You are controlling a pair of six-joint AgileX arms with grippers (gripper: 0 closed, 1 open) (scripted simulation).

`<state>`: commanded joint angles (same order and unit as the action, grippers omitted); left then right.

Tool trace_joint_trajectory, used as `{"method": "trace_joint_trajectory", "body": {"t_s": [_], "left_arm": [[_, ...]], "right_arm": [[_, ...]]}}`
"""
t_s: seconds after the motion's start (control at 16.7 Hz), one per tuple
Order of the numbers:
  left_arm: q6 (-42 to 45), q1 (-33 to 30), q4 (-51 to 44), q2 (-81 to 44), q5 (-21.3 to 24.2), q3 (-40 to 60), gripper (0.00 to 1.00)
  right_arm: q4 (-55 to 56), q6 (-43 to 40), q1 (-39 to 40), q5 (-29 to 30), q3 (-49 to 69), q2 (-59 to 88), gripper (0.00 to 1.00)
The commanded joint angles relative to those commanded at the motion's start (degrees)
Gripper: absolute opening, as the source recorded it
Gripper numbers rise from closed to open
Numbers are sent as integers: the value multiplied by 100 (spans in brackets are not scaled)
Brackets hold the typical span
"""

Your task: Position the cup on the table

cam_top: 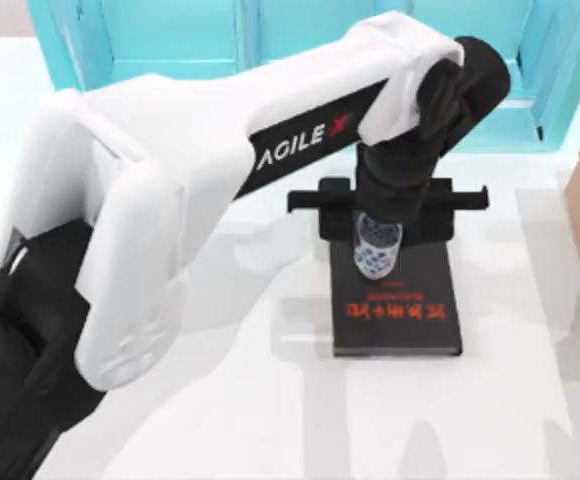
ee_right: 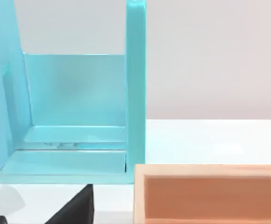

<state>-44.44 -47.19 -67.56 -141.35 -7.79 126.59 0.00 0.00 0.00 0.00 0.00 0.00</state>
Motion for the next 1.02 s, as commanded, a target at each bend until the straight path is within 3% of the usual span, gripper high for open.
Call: {"method": "trace_joint_trajectory", "body": {"t_s": [0.3, 0.72, 1.02], "left_arm": [[-1, -1, -876, -57, 0, 975, 0], [90, 85, -956, 7, 17, 1015, 0], [1234, 1294, -653, 899, 227, -82, 0]], "right_arm": [[0, 0, 0, 0, 0, 0, 100], [0, 0, 0, 0, 0, 0, 100], [0, 0, 0, 0, 0, 0, 100]]}}
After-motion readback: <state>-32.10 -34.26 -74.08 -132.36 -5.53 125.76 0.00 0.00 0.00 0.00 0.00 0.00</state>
